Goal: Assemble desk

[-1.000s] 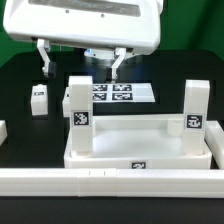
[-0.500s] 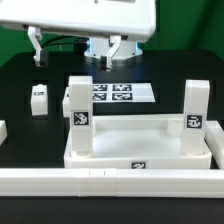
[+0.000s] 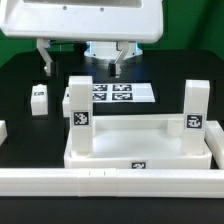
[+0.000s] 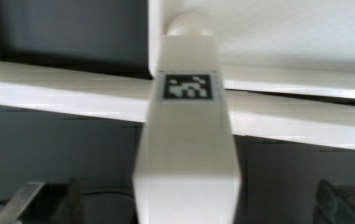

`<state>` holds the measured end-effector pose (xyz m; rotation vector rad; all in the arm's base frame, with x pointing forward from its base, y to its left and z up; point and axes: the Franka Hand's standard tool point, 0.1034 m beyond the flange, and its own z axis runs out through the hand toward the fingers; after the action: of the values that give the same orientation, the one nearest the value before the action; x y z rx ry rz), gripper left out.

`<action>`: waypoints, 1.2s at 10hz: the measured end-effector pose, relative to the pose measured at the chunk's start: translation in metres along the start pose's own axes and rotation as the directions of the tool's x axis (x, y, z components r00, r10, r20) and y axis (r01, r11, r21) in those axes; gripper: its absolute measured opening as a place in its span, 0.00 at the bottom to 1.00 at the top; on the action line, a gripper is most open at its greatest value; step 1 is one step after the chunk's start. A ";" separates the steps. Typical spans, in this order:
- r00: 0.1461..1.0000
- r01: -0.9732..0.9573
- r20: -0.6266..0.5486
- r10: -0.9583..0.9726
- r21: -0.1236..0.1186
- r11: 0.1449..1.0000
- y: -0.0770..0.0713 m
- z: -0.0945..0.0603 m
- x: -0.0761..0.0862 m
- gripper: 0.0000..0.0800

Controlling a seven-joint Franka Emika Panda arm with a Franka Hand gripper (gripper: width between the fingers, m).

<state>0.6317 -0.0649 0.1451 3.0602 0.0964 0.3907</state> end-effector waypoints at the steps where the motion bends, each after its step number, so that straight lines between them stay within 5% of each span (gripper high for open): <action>1: 0.998 0.000 0.062 -0.001 0.016 1.000 -0.001 0.003 -0.001 0.81; 3: 0.973 -0.001 0.230 -0.010 0.046 0.999 -0.003 0.008 -0.004 0.81; 4: 0.975 0.005 0.221 -0.014 0.040 0.999 0.001 0.011 0.006 0.81; 10: 0.975 0.001 0.224 -0.008 0.030 1.000 0.006 0.022 0.000 0.81; 11: 0.976 0.002 0.218 -0.008 0.028 1.000 0.006 0.025 -0.001 0.65; 12: 0.976 0.002 0.218 -0.008 0.027 1.000 0.006 0.026 -0.001 0.65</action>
Offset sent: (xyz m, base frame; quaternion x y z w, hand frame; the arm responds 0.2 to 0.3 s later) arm 0.0096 -0.0126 -0.0046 -0.0099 -0.0575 -0.0090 0.9983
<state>0.6378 -0.0724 0.1200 3.1039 0.1006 0.0521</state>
